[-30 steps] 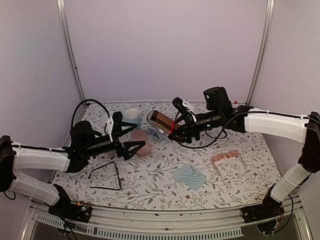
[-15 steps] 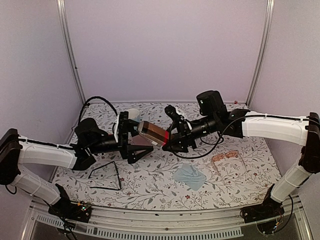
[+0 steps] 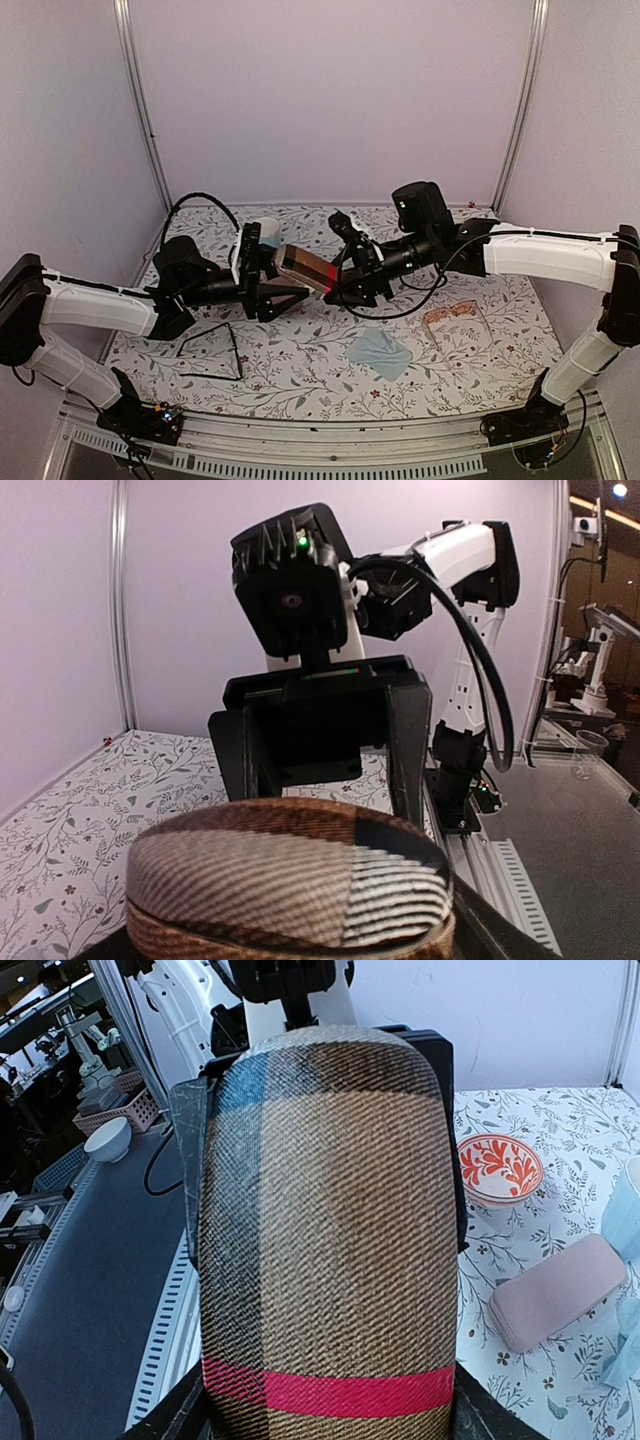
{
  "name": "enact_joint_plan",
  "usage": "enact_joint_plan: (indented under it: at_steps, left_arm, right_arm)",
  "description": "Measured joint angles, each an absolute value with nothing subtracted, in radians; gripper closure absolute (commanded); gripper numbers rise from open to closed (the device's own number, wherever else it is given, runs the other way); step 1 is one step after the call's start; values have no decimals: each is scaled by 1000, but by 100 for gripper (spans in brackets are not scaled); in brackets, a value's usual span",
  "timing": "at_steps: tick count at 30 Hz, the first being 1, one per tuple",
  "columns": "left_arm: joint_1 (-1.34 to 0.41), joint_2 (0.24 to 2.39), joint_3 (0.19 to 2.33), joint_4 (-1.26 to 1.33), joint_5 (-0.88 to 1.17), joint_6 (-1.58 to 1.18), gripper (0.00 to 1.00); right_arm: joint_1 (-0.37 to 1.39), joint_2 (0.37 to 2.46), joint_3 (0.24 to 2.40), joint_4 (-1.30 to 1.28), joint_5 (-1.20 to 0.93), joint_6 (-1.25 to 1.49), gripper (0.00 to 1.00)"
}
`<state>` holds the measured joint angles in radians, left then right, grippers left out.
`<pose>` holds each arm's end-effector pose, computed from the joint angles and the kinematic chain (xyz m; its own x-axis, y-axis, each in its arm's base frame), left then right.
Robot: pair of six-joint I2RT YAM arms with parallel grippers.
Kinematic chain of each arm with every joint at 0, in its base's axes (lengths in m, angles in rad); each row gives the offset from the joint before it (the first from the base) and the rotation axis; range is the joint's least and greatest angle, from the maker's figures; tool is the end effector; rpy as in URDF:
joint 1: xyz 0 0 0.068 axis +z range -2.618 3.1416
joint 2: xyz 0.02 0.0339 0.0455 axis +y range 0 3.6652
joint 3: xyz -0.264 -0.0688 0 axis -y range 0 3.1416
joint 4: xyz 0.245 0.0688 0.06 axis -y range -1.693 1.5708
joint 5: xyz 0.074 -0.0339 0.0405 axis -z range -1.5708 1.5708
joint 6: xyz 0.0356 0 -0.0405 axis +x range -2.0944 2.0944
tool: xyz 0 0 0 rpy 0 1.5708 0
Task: Organize the sunglasses
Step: Pass from the right arm to the left
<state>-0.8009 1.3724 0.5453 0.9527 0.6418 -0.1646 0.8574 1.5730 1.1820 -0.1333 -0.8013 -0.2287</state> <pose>0.1794 -0.2157 0.2455 -0.0760 -0.1102 -0.9910 0.9895 0.1146 -0.0886 0.2133 0.2855 0.2902 -0.1075 -0.3653 -0.9247 -0.9830 -0.1003 0.1539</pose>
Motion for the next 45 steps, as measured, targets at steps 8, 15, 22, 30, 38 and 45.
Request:
enact_joint_plan:
  at_steps: [8,15,22,30,38,45]
  left_arm:
    - [-801,1377,546,961,652,-183,44]
    - [-801,1377,546,964,658,-188,65]
    - [-799,1384,546,964,665,-194,100]
    - [-802,1394,546,965,679,-193,100]
    - [-802,1394,546,964,673,-192,100]
    - [-802,1396,546,959,668,-184,100]
  right_arm:
    - [860,1573,1182,-133,-815,-233,49]
    - [860,1574,1182,-133,-817,-231,44]
    - [860,1584,1182,-134,-817,-224,27]
    - [871,1600,1182,-125,-784,-176,19]
    - [877,1600,1182,-121,-764,-154,16]
    - [877,1600,1182,-119,-750,-146,17]
